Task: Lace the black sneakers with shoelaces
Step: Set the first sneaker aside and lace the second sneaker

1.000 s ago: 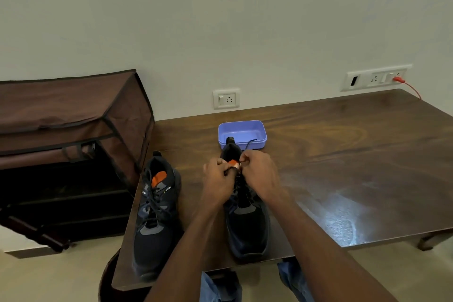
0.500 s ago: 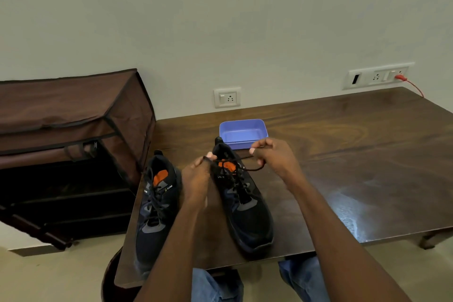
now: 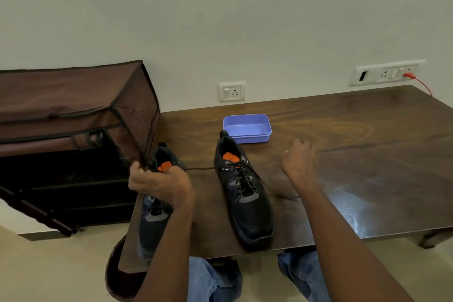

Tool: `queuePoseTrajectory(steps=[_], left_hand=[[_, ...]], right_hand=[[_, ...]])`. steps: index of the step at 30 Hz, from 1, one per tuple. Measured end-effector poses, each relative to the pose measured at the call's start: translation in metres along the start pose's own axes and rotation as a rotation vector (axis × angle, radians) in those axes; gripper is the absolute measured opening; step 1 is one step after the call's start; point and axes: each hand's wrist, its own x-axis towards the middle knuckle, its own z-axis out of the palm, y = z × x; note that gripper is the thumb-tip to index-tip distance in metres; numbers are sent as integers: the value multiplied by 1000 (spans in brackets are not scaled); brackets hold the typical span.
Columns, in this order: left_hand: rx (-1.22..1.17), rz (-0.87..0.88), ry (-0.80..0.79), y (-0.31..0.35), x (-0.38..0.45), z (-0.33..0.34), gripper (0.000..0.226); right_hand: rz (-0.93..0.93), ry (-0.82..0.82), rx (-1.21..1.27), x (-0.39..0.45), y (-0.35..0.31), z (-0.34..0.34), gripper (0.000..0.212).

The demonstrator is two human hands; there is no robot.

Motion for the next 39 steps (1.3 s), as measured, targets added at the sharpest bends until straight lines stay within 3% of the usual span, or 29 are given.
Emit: queuePoseTrajectory(steps=[2, 4, 6, 7, 9, 11, 13, 15, 20, 27, 29, 31, 33, 35, 39], left_hand=[[47, 354, -78, 3, -9, -2, 61], [152, 518, -437, -6, -17, 4, 50], [337, 429, -935, -18, -24, 12, 39], [430, 361, -1101, -21, -27, 14, 35], [488, 269, -1231, -25, -32, 15, 17], [456, 259, -1227, -21, -34, 15, 4], [516, 358, -1206, -19, -33, 17, 11], [600, 450, -1199, -19, -34, 19, 21], [515, 314, -1198, -18, -25, 19, 15], [819, 468, -1219, -17, -21, 23, 26], [678, 230, -1244, -21, -17, 23, 36], [358, -139, -1205, -17, -15, 26, 41], [37, -364, -1159, -9, -16, 29, 32], [-184, -488, -1157, 0, -24, 32, 29], [-247, -481, -1176, -3, -37, 35, 19]], right_hand=[[-123, -220, 286, -5, -15, 4, 7], [-217, -428, 359, -15, -33, 9, 7], [-290, -477, 232, -23, -42, 19, 14], [-288, -464, 199, -25, -44, 23, 14], [-242, -460, 208, -25, -44, 26, 11], [-217, -440, 241, -24, -43, 22, 6], [-219, -421, 205, -23, -44, 19, 4], [-248, -431, 123, -24, -47, 16, 15], [-269, -435, 57, -18, -45, 17, 30], [-214, -427, -27, -18, -40, 9, 25], [-145, -460, 61, -15, -35, 10, 27], [-49, -504, 333, -13, -38, 11, 36], [11, -533, 663, -12, -41, 13, 34], [-3, -554, 906, -13, -43, 16, 25], [-5, -619, 1044, -9, -39, 27, 24]])
